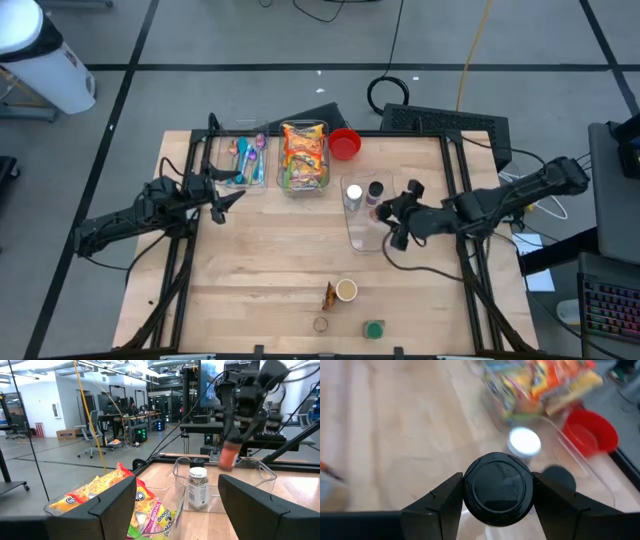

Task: Pick & Place Food Item
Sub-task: Put the black and orange seasoning bottle into the bottom right transparent bin, then put the green seasoning bottle into the bottom right transparent bin, then put the gold seasoning bottle into the bottom right transparent bin

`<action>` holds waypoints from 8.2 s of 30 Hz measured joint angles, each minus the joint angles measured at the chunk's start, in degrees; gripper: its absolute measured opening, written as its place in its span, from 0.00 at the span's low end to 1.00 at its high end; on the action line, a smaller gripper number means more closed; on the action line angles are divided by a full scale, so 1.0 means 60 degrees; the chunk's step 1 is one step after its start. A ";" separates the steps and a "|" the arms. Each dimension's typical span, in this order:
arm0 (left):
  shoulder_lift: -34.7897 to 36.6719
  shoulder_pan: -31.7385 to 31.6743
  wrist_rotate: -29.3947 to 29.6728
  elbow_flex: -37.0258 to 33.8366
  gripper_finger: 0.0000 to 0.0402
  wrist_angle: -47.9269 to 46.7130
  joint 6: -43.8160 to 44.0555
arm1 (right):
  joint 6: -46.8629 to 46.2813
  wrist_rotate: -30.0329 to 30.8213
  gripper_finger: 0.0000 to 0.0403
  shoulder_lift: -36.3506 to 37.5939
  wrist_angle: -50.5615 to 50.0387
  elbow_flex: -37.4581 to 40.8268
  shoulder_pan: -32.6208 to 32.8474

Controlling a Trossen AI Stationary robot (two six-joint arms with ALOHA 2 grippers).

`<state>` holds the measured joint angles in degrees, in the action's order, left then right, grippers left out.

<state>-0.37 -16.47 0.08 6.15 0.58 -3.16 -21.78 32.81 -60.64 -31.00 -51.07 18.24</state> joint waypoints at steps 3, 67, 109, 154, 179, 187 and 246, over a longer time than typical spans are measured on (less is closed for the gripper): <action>0.0000 0.0002 0.0000 0.0000 0.70 0.0000 0.0000 | -0.0024 -0.0020 0.49 0.0013 0.0502 0.0808 -0.0505; 0.0000 0.0004 0.0000 0.0000 0.70 0.0004 0.0000 | 0.3322 -0.4512 0.64 -0.1231 1.1694 0.1743 0.3560; 0.0000 0.0003 0.0000 0.0000 0.70 0.0004 0.0000 | 0.0240 -0.2734 0.73 -0.5971 0.4262 -0.2197 0.5042; -0.0001 0.0001 0.0000 0.0000 0.70 0.0004 0.0000 | 0.0571 -0.0204 0.48 -0.1588 0.1678 -0.2190 0.3509; -0.0002 0.0001 0.0003 0.0000 0.70 0.0004 0.0000 | 0.0868 -0.2526 0.48 -0.1410 0.4204 0.1359 -0.2098; -0.0001 0.0003 0.0000 0.0000 0.70 0.0004 0.0000 | 0.1075 -0.2778 0.48 -0.1636 0.4471 0.1568 -0.2480; -0.0001 0.0004 0.0000 0.0000 0.70 0.0004 0.0000 | 0.1815 -0.4646 0.75 -0.1633 0.7714 0.1570 -0.0988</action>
<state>-0.38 -16.45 0.08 6.15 0.60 -3.16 -10.89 4.93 -70.44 15.28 -41.65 12.31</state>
